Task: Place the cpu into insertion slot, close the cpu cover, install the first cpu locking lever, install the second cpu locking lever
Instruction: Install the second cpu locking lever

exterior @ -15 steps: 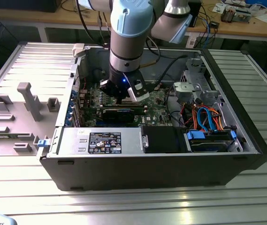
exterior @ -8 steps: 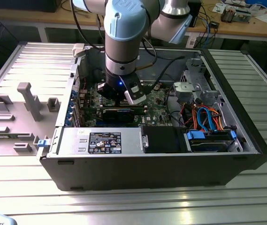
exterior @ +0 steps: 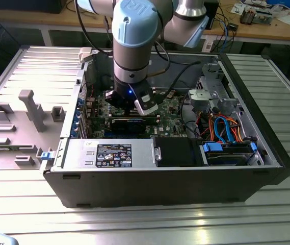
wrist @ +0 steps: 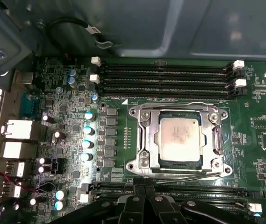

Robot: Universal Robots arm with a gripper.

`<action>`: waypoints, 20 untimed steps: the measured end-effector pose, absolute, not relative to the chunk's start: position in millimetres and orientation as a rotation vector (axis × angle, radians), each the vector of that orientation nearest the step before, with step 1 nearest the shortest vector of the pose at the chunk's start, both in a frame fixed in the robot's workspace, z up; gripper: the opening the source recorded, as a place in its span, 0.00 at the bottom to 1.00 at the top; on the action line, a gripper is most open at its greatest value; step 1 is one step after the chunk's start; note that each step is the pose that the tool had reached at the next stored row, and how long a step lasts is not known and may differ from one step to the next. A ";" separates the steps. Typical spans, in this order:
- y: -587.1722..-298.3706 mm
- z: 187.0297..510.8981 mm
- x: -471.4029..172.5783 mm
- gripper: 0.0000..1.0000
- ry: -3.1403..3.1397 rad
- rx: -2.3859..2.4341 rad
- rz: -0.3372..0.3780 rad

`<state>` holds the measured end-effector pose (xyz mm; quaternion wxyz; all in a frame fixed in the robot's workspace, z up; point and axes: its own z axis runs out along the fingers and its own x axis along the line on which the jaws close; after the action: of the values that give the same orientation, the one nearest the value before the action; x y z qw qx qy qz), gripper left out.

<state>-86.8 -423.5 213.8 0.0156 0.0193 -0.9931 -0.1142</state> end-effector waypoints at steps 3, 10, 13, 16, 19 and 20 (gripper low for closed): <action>-424.8 212.0 -89.0 0.11 -3.088 0.058 -0.371; -424.8 204.7 -91.9 0.11 -3.085 0.043 -0.408; -424.9 203.0 -93.0 0.11 -3.083 0.041 -0.423; -424.8 200.0 -93.9 0.11 -3.081 0.039 -0.444; -424.8 197.4 -94.7 0.11 -3.080 0.036 -0.456; -424.9 197.0 -95.2 0.11 -3.079 0.035 -0.460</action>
<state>-95.2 -424.9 197.0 0.0141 0.0114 -0.9888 -0.1479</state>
